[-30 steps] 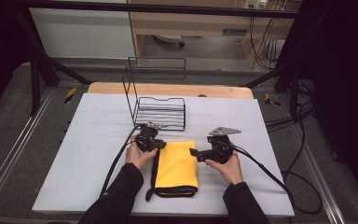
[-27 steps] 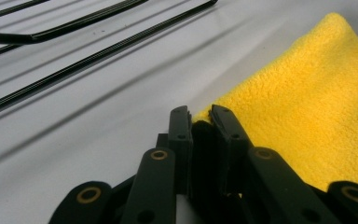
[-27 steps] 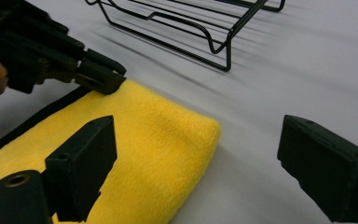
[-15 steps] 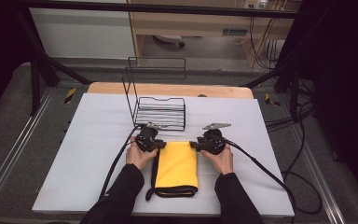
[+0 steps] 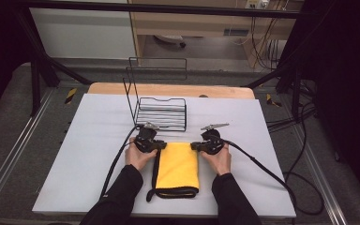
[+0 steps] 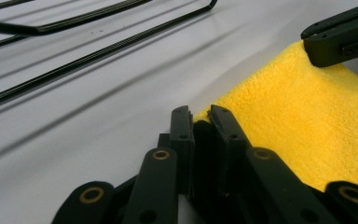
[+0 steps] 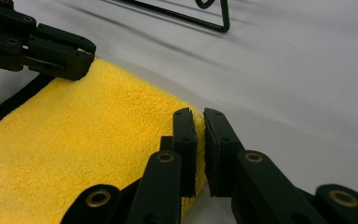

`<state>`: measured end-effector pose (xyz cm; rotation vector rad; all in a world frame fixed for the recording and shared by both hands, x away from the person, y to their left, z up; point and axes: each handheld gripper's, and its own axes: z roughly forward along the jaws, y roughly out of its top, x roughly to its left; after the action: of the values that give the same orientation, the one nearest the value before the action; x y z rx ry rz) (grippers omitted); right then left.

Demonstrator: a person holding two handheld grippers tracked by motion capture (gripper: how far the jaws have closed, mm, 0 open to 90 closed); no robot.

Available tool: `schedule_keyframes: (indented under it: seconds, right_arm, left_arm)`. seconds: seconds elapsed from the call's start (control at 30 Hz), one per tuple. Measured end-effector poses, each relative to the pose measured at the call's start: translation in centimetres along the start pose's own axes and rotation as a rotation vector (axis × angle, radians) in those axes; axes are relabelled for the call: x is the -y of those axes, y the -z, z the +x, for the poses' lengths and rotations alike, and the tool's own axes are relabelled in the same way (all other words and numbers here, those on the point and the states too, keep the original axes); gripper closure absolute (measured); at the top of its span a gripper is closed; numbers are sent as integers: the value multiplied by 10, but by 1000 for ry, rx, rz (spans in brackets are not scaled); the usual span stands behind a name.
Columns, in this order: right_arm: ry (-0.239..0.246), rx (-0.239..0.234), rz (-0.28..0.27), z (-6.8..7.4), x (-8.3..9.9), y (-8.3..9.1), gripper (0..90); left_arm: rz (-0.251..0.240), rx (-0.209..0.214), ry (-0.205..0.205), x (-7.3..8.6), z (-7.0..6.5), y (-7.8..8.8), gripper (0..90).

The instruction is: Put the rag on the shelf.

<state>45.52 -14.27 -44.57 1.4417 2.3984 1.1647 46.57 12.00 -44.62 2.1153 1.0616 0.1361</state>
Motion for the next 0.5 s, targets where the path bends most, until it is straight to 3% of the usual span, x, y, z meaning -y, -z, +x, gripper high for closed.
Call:
schedule_keyframes:
  seconds: [0.13, 0.17, 0.33, 0.5]
  right_arm:
    - [21, -9, -33, 3, -2, 11, 849]
    - [35, -20, -70, 8, -3, 20, 849]
    - [62, -28, -131, 16, -5, 35, 849]
    - [81, -41, -184, 23, -4, 46, 849]
  left_arm:
    - [-50, 25, 43, 4, 2, 8, 810]
    - [-68, 29, 44, 5, 1, 11, 812]
    - [-148, 26, 9, 6, -7, 33, 811]
    - [-197, 9, -24, 7, -15, 48, 811]
